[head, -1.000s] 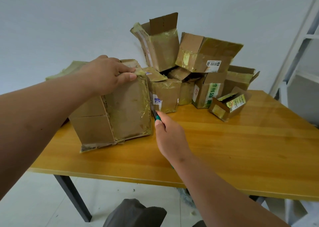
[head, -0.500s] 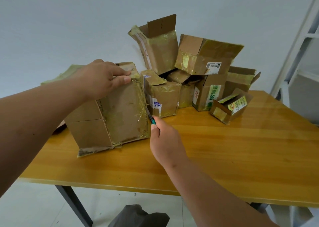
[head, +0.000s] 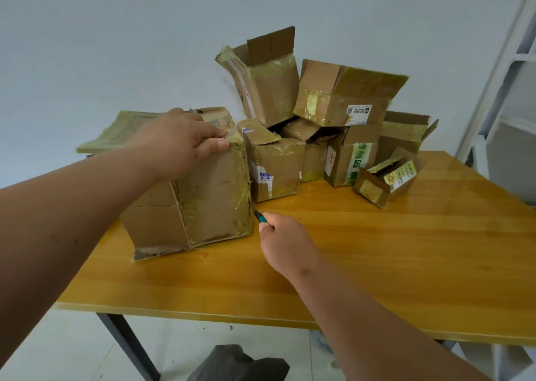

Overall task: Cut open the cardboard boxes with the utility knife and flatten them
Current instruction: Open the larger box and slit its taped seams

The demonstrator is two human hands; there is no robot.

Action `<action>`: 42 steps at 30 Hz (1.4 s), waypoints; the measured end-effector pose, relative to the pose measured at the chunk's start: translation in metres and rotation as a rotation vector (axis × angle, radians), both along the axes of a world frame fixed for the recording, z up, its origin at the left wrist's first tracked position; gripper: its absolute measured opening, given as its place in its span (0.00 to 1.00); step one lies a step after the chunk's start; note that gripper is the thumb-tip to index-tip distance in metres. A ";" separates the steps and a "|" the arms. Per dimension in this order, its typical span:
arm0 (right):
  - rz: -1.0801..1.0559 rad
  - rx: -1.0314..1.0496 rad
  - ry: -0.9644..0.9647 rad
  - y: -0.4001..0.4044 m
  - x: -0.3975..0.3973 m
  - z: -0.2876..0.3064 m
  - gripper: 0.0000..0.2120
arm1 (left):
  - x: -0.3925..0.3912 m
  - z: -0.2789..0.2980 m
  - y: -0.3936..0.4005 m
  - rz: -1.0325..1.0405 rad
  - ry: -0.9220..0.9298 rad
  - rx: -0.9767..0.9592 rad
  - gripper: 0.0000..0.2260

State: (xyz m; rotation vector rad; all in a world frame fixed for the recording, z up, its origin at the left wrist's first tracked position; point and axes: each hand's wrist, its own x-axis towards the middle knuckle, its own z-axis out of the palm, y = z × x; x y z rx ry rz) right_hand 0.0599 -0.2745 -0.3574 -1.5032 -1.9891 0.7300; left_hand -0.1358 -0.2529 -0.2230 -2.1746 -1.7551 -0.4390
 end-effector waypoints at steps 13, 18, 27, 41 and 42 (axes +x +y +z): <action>-0.051 -0.038 -0.201 -0.001 -0.006 -0.011 0.15 | 0.004 0.000 -0.004 0.025 0.024 0.018 0.22; -0.032 -0.046 -0.275 -0.004 -0.005 -0.007 0.13 | 0.004 0.000 -0.004 0.017 0.022 0.016 0.22; -0.083 -0.176 -0.318 -0.002 -0.007 -0.005 0.04 | 0.002 -0.001 -0.005 0.037 -0.007 0.016 0.22; -0.042 0.066 -0.243 -0.003 -0.004 -0.005 0.12 | -0.016 0.010 0.006 -0.014 -0.064 -0.013 0.25; -0.037 0.078 -0.240 -0.003 -0.005 -0.003 0.13 | -0.019 0.012 0.007 -0.022 -0.072 -0.019 0.27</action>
